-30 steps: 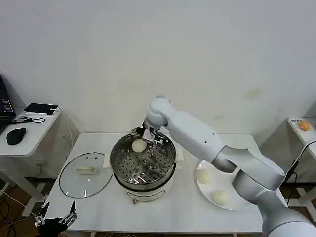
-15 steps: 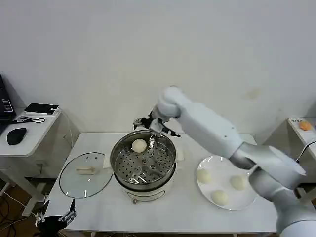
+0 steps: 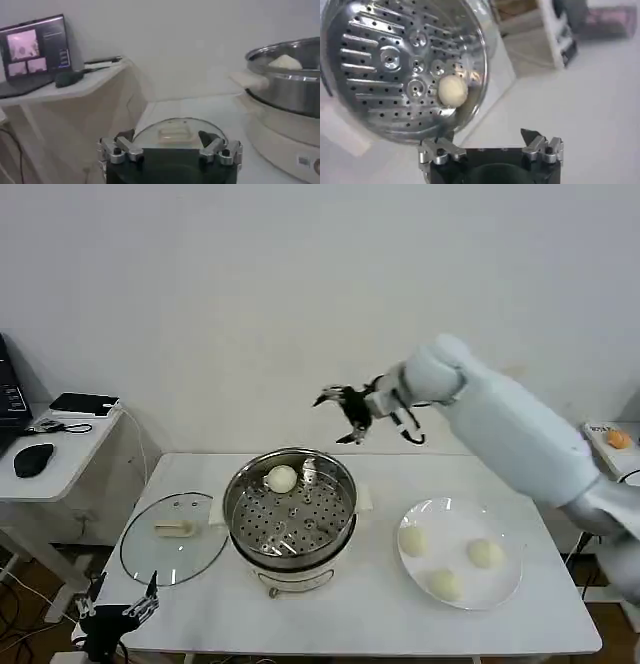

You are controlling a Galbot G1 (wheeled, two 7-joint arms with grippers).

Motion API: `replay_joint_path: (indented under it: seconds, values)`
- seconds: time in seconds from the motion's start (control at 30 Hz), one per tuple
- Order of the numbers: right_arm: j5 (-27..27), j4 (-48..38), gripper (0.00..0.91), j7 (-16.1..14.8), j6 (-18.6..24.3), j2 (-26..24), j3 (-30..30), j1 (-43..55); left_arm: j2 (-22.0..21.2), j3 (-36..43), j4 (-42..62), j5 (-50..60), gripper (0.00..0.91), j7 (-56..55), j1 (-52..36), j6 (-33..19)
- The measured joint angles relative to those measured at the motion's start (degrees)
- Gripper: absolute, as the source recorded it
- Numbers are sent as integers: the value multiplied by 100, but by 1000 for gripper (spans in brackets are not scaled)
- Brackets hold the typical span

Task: Take steamed baozi put them in steamer then cover it.

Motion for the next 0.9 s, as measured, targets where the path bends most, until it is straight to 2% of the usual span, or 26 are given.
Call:
replay_joint_path:
  seconds: [0.2,0.43,0.63,0.9]
  values:
    - [319,63,907,54,-717,-614,-55,-261,106,38,74,-40,907,0,-109,8]
    - [453,142,907,103,-1291,-1117,-70,-693,153,46,101,-45,907,12,-172,11]
    - [444,84,907,157,-1589,-1231,-100,-1032,140,24,43,-69,907,63,-149,6]
    - [460,-88,907,152,-1841,-1087,-250,-1324,102,7,23,-81,907,138,-78,-28]
